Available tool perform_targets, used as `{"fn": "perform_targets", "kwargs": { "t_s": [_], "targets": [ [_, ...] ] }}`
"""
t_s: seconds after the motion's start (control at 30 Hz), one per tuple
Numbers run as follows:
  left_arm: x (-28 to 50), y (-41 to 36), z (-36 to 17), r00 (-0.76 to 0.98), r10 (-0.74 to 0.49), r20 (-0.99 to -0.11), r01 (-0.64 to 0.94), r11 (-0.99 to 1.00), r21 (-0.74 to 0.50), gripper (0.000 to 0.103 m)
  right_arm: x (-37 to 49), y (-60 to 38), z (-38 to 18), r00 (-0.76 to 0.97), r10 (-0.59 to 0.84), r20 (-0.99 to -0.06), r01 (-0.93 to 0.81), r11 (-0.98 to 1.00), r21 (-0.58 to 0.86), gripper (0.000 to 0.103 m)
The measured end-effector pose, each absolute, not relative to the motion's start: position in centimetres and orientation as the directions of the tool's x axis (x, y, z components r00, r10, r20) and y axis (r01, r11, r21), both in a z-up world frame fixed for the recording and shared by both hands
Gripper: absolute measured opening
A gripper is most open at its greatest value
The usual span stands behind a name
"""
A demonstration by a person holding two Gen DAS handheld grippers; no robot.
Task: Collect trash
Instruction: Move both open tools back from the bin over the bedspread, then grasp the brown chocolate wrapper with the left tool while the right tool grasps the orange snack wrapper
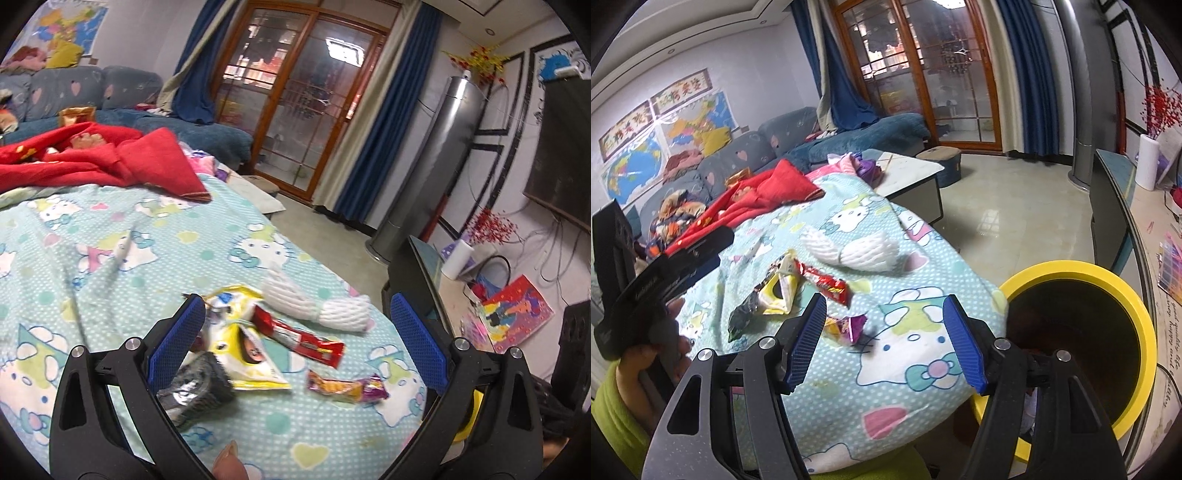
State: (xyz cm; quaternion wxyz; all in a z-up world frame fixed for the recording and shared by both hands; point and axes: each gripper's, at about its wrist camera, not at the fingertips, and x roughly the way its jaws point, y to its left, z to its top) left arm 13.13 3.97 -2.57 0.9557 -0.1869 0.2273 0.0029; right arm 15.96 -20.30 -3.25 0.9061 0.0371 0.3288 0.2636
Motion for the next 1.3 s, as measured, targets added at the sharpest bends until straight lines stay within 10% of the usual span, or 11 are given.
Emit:
{"fn": "perform_targets", "kwargs": {
  "t_s": [0.53, 0.8, 1.07, 1.3],
  "targets": [
    [13.9, 10.0, -5.4, 0.841, -0.017, -0.541, -0.247, 0.878, -0.411, 0.091, 16.3, -16.2, -5.2, 0.580, 0.515, -0.631, -0.520, 0.830, 0.200, 0.063],
    [15.5, 10.9, -7.7, 0.795, -0.105, -0.598, -0.235, 0.854, -0.463, 0.051, 18.0, -14.7, -7.2, 0.535, 0.500, -0.681, -0.517, 0.831, 0.204, 0.063],
    [16.6, 11.1, -9.6, 0.755, -0.157, -0.637, -0.255, 0.824, -0.505, 0.042, 19.7, -13.6, -8.8, 0.489, 0.507, -0.710, -0.513, 0.825, 0.236, 0.062],
    [17.0, 11.4, -10.5, 0.742, -0.175, -0.647, -0.269, 0.807, -0.526, 0.026, 19.2, -13.4, -9.5, 0.455, 0.531, -0.715, -0.552, 0.798, 0.242, 0.036]
  ]
}}
